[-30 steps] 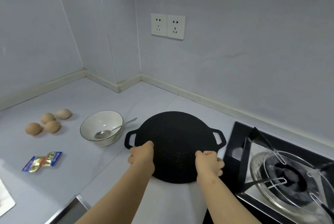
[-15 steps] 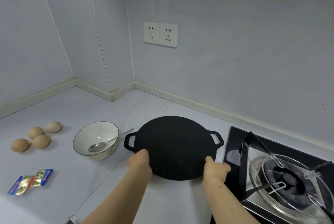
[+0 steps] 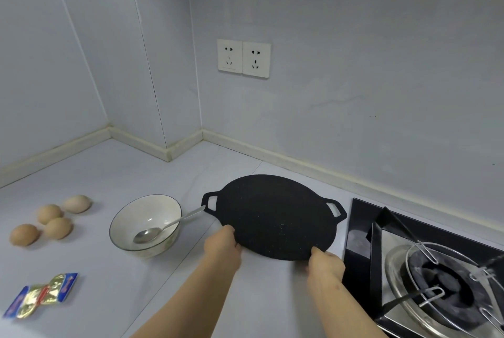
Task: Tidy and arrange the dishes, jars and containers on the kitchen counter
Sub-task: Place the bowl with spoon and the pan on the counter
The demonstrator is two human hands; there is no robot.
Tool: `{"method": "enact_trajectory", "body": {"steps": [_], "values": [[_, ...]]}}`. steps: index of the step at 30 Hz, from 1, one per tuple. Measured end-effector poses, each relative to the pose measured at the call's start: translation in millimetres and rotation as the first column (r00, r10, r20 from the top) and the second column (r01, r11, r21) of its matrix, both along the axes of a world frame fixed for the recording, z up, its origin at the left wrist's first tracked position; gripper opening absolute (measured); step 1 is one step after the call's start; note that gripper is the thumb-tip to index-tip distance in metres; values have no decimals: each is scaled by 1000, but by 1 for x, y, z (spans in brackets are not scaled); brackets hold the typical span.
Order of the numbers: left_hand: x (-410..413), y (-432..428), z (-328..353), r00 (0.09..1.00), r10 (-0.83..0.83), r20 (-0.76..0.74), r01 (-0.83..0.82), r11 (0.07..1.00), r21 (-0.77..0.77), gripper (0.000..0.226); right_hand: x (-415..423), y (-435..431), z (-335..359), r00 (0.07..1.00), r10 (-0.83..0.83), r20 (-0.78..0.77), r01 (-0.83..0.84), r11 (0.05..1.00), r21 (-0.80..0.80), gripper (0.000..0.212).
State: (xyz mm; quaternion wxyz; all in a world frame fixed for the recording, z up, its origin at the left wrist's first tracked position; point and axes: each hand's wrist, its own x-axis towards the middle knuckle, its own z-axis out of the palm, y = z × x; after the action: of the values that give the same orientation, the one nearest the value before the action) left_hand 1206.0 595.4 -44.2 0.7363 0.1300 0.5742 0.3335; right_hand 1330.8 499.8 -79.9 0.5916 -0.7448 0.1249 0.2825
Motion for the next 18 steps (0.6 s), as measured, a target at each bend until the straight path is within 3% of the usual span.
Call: {"method": "enact_trajectory", "body": {"steps": [7, 11, 16, 18], "values": [[13, -1, 3, 985, -166, -39, 168, 985, 50, 29, -8, 9, 1, 984, 161, 75, -162, 987, -1, 24], [15, 15, 5, 982, -159, -101, 160, 987, 8, 18, -7, 9, 3, 971, 213, 112, -218, 975, 39, 27], [14, 33, 10, 995, -92, -39, 92, 996, 15, 10, 6, 13, 11, 963, 226, -149, -180, 945, 272, 17], [13, 36, 8, 995, -94, -35, 95, 995, 33, 12, 14, 13, 10, 947, 238, -216, -171, 942, 290, 17]]}}
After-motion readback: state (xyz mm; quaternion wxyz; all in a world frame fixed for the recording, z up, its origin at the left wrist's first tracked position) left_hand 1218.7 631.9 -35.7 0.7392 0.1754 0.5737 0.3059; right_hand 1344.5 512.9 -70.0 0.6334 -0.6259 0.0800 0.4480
